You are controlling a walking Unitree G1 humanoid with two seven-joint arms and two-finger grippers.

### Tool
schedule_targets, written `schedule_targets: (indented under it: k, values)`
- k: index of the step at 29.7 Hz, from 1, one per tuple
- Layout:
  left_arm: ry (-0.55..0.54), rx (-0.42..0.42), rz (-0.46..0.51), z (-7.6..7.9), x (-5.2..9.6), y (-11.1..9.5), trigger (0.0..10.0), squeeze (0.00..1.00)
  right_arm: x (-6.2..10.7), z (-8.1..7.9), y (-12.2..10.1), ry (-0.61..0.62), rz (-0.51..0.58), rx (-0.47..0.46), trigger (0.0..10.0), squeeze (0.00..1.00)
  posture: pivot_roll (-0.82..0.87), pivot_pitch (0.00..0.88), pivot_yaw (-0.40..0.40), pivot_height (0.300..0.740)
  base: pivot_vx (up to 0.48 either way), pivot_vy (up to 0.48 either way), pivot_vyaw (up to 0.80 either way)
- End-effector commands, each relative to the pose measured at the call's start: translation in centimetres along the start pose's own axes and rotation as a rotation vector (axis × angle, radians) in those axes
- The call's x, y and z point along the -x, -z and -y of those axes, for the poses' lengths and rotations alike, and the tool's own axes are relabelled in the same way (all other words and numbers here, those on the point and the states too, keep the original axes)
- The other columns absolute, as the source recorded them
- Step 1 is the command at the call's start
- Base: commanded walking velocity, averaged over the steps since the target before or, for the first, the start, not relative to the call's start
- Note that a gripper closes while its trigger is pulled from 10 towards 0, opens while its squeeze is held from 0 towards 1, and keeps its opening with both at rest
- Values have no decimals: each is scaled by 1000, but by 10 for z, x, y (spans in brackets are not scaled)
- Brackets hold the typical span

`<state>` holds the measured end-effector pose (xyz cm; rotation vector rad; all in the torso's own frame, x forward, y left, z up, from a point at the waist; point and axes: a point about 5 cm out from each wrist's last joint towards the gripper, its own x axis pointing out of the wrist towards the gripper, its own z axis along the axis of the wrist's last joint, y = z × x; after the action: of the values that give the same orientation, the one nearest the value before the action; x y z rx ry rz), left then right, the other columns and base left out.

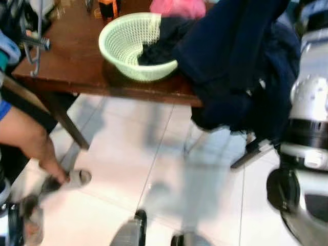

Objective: Hang hanger

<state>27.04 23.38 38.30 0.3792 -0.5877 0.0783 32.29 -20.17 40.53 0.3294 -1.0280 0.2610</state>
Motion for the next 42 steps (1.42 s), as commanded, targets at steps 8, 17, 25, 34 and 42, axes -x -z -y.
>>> schedule_targets:
  k: [8,17,25,34,42]
  values:
    - [-5,-7,16,0,0,-3,10000,0,-4,-1,-11,-7,56,10,10000,0,150,52,23,740,-412,0,0]
    - [-2,-2,17,2,0,-3,10000,0,-4,-2,-12,-8,56,10,10000,0,144,54,23,740,-412,0,0]
    - [1,5,15,4,-1,-2,10000,0,-3,-3,-11,-11,52,15,10000,0,139,56,23,740,-411,0,0]
    - [8,30,9,10,-3,3,10000,0,-3,-6,-13,-22,46,39,10000,0,112,62,28,740,-403,0,0]
    - [59,115,-47,26,-3,16,10000,0,5,-7,-4,-43,-28,103,10000,0,78,65,34,740,-49,0,0]
